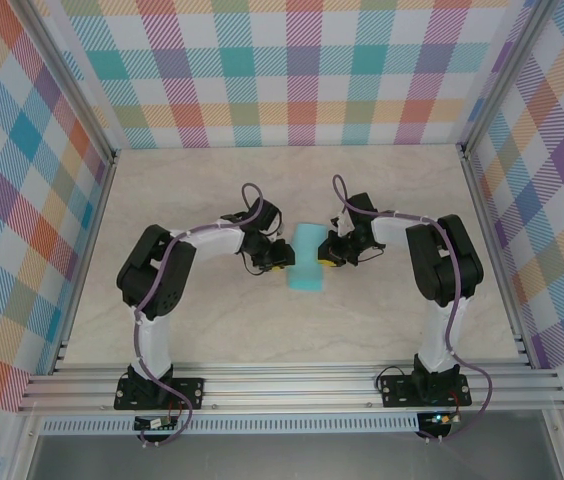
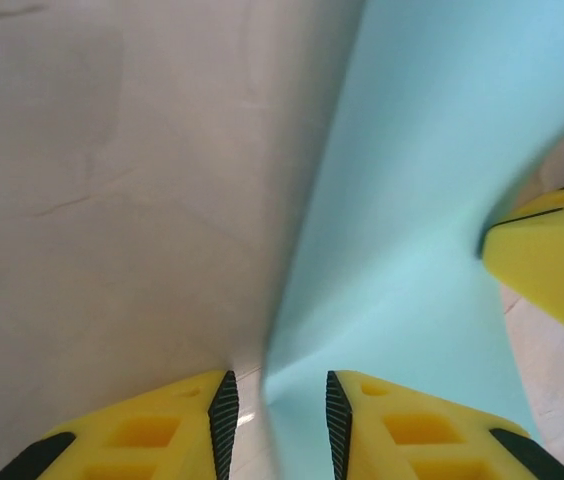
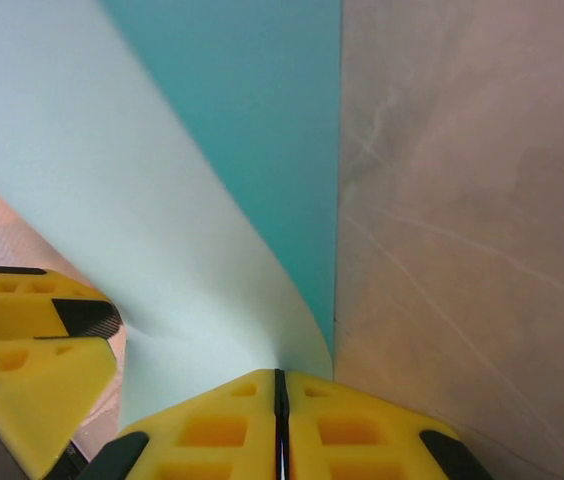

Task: Fold a paper plane with a square sheet of paper (fold left side to right side)
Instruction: First fold the square sheet of paper in half at the center of the table.

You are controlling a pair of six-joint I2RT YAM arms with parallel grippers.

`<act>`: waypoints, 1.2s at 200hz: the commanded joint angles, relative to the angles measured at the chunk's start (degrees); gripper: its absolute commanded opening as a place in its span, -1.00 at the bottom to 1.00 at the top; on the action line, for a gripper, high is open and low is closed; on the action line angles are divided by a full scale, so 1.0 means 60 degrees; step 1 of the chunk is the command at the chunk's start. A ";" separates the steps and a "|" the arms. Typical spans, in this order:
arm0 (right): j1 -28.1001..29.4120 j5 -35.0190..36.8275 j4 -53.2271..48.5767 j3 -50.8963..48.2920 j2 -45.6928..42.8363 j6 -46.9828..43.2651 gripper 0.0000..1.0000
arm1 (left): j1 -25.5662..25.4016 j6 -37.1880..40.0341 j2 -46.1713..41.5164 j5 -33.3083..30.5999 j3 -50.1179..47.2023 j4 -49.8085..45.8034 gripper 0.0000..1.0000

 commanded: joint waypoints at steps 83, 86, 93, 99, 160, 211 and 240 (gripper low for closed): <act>0.0147 0.1069 -0.0685 -0.0127 0.0741 -0.0229 -0.85 | -0.0180 0.0057 0.1100 0.1680 0.1698 0.0547 -0.46; 0.0146 0.1085 -0.0703 -0.0121 0.0743 -0.0232 -0.85 | -0.0188 0.0056 0.1175 0.1680 0.1771 0.0544 -0.45; 0.0160 0.1126 -0.0740 -0.0109 0.0743 -0.0250 -0.85 | -0.0191 0.0059 0.1337 0.1676 0.1891 0.0547 -0.46; 0.0162 0.1160 -0.0770 -0.0105 0.0754 -0.0260 -0.85 | -0.0192 0.0067 0.1452 0.1652 0.1997 0.0540 -0.46; 0.0227 0.1565 -0.1162 0.0082 0.0823 -0.0431 -0.85 | -0.0135 0.0306 0.1987 0.0692 0.2407 0.0080 -0.46; 0.0268 0.1717 -0.1293 0.0144 0.0924 -0.0485 -0.86 | 0.0158 0.0231 0.2186 0.0626 0.2721 0.0244 -0.40; 0.0279 0.1728 -0.1312 0.0148 0.0961 -0.0497 -0.86 | 0.0284 0.0264 0.2395 0.0545 0.3075 0.0131 -0.38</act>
